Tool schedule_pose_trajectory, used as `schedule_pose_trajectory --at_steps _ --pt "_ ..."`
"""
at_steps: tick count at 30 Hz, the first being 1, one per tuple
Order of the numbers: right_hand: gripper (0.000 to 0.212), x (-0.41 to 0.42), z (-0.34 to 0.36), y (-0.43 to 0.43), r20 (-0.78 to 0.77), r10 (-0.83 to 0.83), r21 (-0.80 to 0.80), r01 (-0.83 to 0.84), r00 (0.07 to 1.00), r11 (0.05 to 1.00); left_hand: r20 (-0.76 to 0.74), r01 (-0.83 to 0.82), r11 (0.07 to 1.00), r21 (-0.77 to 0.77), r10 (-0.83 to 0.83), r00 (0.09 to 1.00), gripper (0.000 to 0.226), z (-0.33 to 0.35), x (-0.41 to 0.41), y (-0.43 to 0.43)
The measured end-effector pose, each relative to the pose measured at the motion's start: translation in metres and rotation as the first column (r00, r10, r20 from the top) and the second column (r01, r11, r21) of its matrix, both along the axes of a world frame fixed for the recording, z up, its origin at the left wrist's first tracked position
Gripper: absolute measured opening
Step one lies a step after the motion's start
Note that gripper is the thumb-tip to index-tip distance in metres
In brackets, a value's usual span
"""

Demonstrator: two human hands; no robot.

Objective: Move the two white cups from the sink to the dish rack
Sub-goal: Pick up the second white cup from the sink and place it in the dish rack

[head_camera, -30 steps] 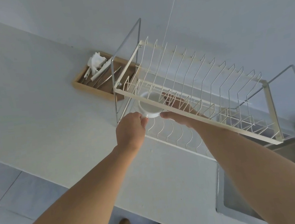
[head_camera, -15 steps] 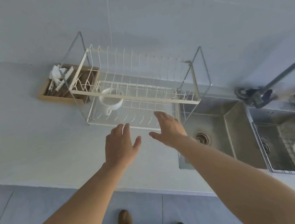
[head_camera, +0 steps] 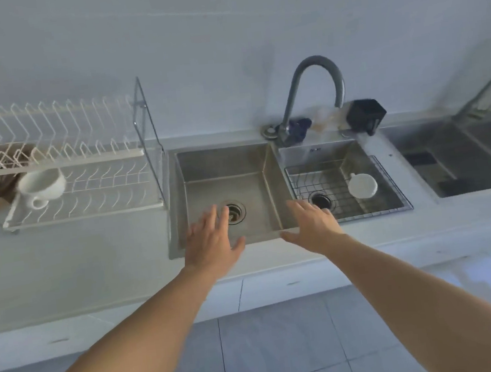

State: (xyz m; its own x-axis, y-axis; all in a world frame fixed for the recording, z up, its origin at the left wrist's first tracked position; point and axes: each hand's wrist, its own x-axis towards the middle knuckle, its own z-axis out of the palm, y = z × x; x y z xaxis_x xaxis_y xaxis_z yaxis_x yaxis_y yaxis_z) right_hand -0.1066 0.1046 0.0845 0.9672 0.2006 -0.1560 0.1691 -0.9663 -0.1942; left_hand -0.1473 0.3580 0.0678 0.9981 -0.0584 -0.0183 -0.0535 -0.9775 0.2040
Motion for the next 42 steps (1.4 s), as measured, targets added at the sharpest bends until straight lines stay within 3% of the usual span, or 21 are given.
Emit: schedule_pose_trajectory --at_steps 8,21,32,36,42 --pt "0.079 -0.027 0.026 -0.163 0.076 -0.103 0.019 0.102 0.992 0.995 0.003 0.126 0.992 0.023 -0.126 0.992 0.083 0.020 0.009 -0.167" --pt "0.080 0.033 0.032 -0.303 0.091 -0.234 0.007 0.234 0.968 0.972 0.017 0.265 0.963 -0.042 -0.265 0.964 0.080 0.013 0.098 -0.324" --pt "0.078 0.154 -0.018 -0.345 -0.047 -0.178 -0.078 0.174 0.983 0.982 -0.097 0.312 0.946 -0.090 -0.320 0.942 0.078 -0.057 0.223 -0.375" --pt "0.073 0.180 -0.056 -0.347 -0.104 -0.168 -0.046 0.164 0.980 0.985 -0.215 0.390 0.889 -0.240 -0.440 0.872 0.082 -0.089 0.266 -0.379" --pt "0.077 0.193 -0.084 -0.351 -0.129 -0.154 -0.027 0.152 0.980 0.988 -0.252 0.457 0.842 -0.287 -0.527 0.812 0.078 -0.107 0.312 -0.390"
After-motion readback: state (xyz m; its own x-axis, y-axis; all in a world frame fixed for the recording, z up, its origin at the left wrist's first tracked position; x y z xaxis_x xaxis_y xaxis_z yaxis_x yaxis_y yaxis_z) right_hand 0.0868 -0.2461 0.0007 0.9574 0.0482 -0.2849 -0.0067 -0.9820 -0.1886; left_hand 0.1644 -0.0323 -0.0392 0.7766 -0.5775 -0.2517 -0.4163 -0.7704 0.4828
